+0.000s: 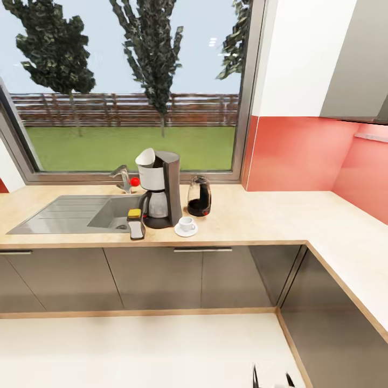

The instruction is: Set up a coffee station on the kitchen countertop: keep the coffee maker on the countertop, move the bottle of coffee from the kitchen shelf to the counter next to the coffee maker, place a paper coffee filter on top of the coffee maker, put the saucer next to the coffee maker with the coffee cup on the saucer, and place the electric kettle next to the coffee maker.

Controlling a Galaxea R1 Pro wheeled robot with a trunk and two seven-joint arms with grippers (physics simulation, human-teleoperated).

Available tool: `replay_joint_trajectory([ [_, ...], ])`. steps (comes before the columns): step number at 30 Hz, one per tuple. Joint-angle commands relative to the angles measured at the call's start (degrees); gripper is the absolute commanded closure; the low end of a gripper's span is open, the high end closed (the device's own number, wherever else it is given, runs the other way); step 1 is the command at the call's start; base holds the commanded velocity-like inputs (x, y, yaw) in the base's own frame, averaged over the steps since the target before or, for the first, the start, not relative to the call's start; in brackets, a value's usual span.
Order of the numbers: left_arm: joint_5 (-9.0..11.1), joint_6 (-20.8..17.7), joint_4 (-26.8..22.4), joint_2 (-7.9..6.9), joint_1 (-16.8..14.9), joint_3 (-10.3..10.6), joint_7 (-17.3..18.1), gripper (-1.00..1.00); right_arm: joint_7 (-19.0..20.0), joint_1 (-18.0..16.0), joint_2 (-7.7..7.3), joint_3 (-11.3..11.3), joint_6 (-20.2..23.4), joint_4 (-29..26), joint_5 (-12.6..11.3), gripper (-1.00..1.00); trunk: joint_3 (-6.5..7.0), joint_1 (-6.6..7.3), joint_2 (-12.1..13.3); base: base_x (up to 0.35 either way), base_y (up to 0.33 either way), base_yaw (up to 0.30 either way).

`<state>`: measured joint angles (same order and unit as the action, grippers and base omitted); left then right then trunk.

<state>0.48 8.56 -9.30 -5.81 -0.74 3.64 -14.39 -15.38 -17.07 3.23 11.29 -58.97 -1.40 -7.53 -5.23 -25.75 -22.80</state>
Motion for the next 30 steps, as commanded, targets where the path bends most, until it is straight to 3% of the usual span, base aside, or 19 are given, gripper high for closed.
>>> replay_joint_trajectory([
  [1,0.1,0.1,0.1,-0.04,0.0,0.4,-0.3,-1.00,0.0,0.9,0.02,0.6,1.1,0.1,-0.4,-1.00,-0.12,-0.04,-0.1,0.000,0.000,0.000],
  [3,0.1,0.1,0.2,-0.02,0.0,0.4,-0.3,-1.00,0.1,3.4,0.10,0.7,7.4,0.1,-0.4,-1.00,-0.12,-0.04,-0.1,0.000,0.000,0.000],
  [6,0.0,0.1,1.9,0.05,0.0,0.5,-0.3,-1.00,0.1,5.1,0.19,0.7,21.5,0.1,-0.4,-1.00,-0.12,-0.04,-0.1,0.000,0.000,0.000],
  [11,0.0,-0.3,3.6,0.03,0.1,0.4,-0.3,-1.00,0.3,6.5,0.38,0.7,36.6,0.1,-0.4,-1.00,-0.12,-0.04,-0.1,0.000,0.000,0.000],
  [16,0.0,-1.1,6.1,0.08,0.1,0.4,-0.7,-1.00,6.2,7.0,0.69,0.8,56.7,-0.1,-0.5,-1.00,-0.12,-0.04,-0.1,0.000,0.000,0.000],
  [17,0.0,-1.2,6.2,0.08,0.1,0.4,-0.7,-1.00,6.8,7.0,0.72,0.8,58.6,-0.1,-0.5,-1.00,-0.12,-0.04,-0.1,0.000,0.000,0.000],
  [18,0.1,-5.3,6.4,0.07,0.1,0.2,-0.8,-1.00,8.4,7.0,1.00,0.8,68.8,-0.2,-0.7,-1.00,-0.12,-0.04,-0.1,0.000,0.000,0.000],
  [23,0.1,-14.4,6.3,0.08,0.1,0.3,-0.7,-1.00,8.8,7.0,1.09,0.7,72.2,-0.3,-0.8,-1.00,-0.12,-0.04,-0.1,0.000,0.000,0.000],
  [30,0.1,-16.2,6.1,0.09,0.1,0.3,-0.6,-1.00,9.0,7.0,0.95,0.7,72.6,-0.4,-0.6,-1.00,-0.12,-0.04,-0.1,0.000,0.000,0.000],
])
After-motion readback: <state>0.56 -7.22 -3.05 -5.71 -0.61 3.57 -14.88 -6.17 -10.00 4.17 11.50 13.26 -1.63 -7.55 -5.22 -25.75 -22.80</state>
